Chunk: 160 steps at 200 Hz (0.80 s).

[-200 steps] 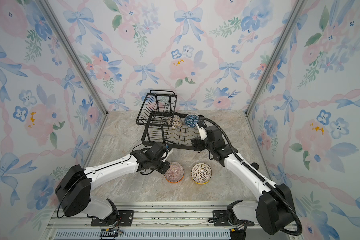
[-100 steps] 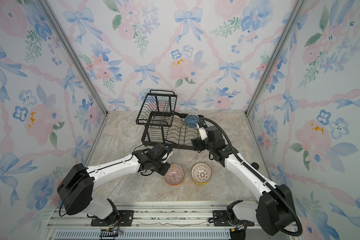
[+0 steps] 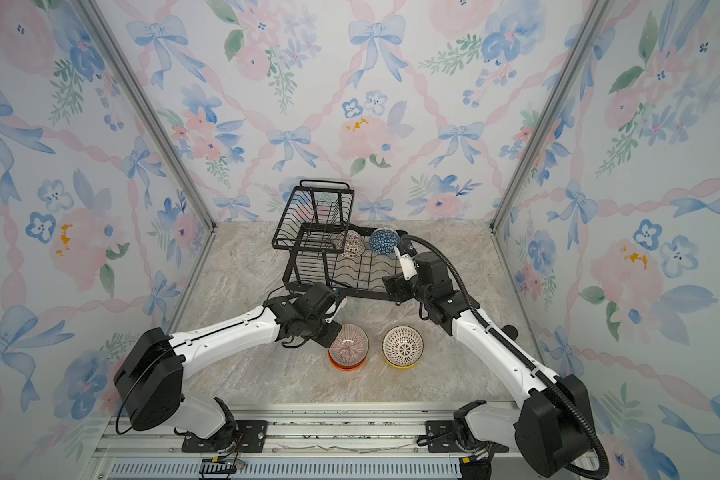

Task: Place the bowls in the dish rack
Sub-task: 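Grasp the orange bowl rim with the left gripper and lift it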

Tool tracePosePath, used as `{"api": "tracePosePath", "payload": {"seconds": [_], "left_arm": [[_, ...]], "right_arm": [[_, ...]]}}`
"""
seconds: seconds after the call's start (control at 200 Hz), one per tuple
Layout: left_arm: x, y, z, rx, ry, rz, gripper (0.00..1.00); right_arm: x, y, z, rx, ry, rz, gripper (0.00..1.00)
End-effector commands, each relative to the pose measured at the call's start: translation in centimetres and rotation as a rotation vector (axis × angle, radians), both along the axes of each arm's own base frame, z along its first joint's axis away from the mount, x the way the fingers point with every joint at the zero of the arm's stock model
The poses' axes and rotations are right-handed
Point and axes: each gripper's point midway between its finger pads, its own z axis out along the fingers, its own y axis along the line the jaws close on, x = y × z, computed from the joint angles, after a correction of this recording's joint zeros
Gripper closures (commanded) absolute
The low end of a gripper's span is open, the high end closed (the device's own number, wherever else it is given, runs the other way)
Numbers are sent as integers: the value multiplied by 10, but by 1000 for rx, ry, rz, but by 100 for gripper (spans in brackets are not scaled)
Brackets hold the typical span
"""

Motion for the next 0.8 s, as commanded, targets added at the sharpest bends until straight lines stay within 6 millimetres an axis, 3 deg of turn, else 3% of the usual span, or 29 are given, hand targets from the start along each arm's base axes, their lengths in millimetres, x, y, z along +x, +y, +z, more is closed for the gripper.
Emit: {"api": "tracePosePath", "payload": {"seconds": [0.0,0.52,0.795], "left_arm": [[11,-7,37,-60,-97,6,100],[16,-1,79,-118,-207,26,100],[22,6,105,-168,-302,72,100]], "right_arm": [[0,-3,11,41,-20,-5,3],[-2,-3,26,75,-29,-6,3],[-9,10,41,128,-18,35,3]]}}
